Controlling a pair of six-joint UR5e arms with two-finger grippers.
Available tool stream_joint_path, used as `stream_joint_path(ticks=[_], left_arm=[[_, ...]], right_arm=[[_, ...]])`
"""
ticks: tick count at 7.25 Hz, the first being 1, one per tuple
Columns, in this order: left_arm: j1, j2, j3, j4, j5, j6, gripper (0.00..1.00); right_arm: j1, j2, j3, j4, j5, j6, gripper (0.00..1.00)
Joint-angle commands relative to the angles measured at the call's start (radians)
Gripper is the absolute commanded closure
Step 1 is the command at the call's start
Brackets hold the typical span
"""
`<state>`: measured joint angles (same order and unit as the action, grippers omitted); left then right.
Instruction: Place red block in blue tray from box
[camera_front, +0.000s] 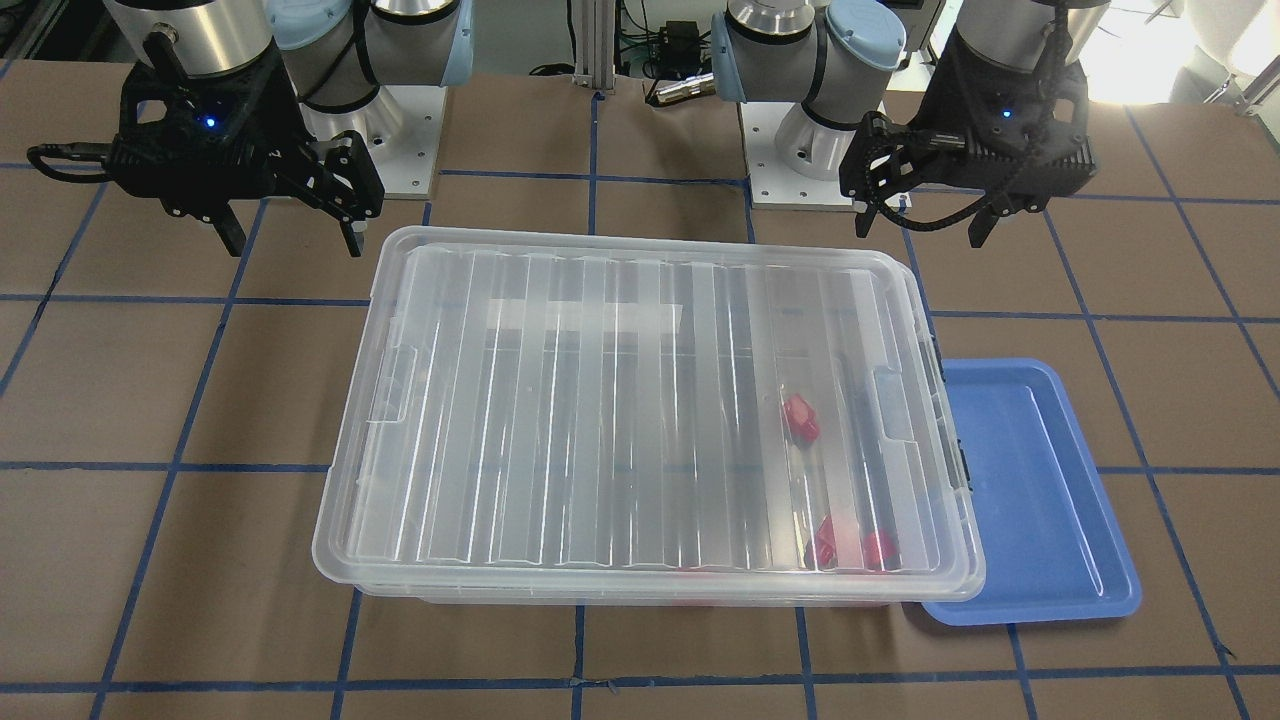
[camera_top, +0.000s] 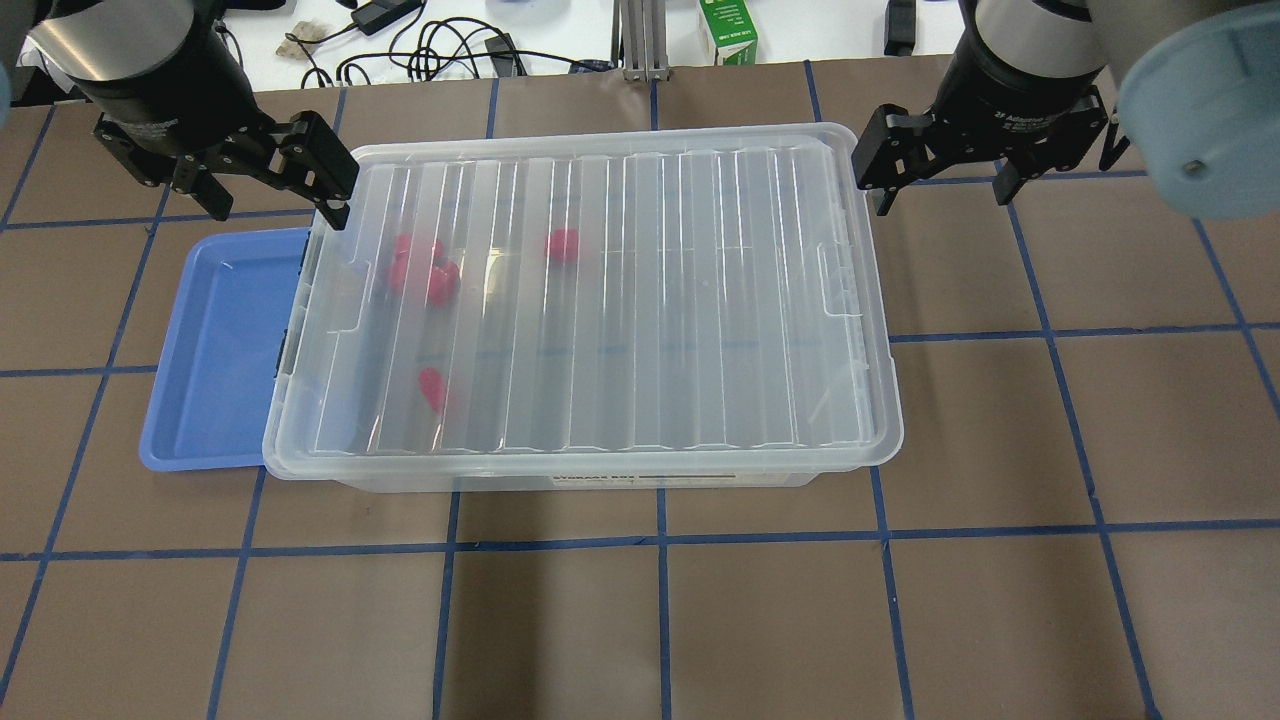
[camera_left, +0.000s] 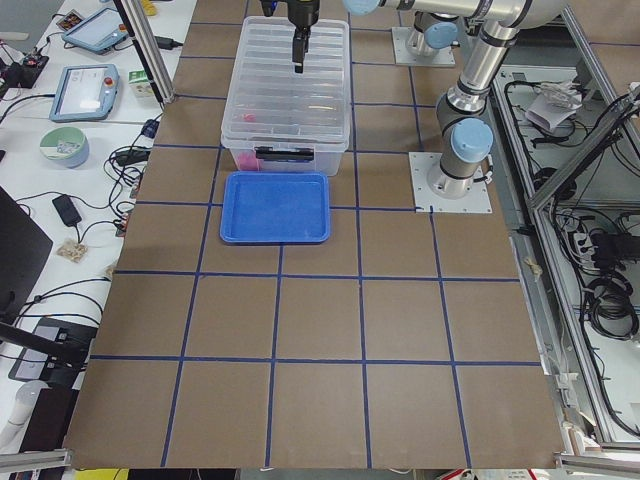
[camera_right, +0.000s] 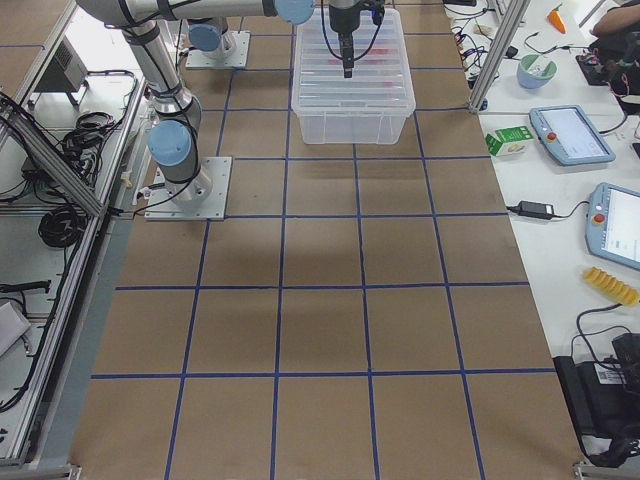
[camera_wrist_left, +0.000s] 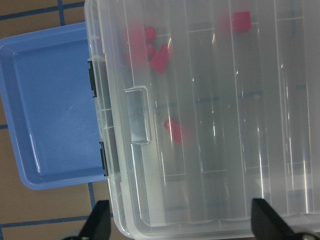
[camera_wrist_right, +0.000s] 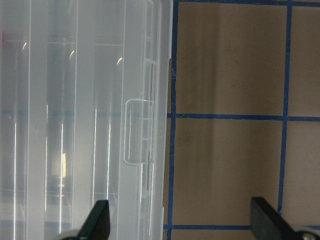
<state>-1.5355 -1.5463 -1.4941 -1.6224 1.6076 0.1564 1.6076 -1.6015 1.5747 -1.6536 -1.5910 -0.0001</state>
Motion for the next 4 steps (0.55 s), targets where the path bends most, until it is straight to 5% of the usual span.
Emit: stream_joint_path(ticks=[1, 4], left_arm=[[0.0, 0.0, 0.0, 0.001, 0.0, 0.0, 0.0], [0.0, 0.0, 0.0, -0.001, 0.002, 0.0, 0.0]], right_arm=[[0.0, 0.0, 0.001, 0.0, -0.001, 0.0, 0.0], [0.0, 0.069, 0.04, -0.038, 0.0, -0.023, 0.0]])
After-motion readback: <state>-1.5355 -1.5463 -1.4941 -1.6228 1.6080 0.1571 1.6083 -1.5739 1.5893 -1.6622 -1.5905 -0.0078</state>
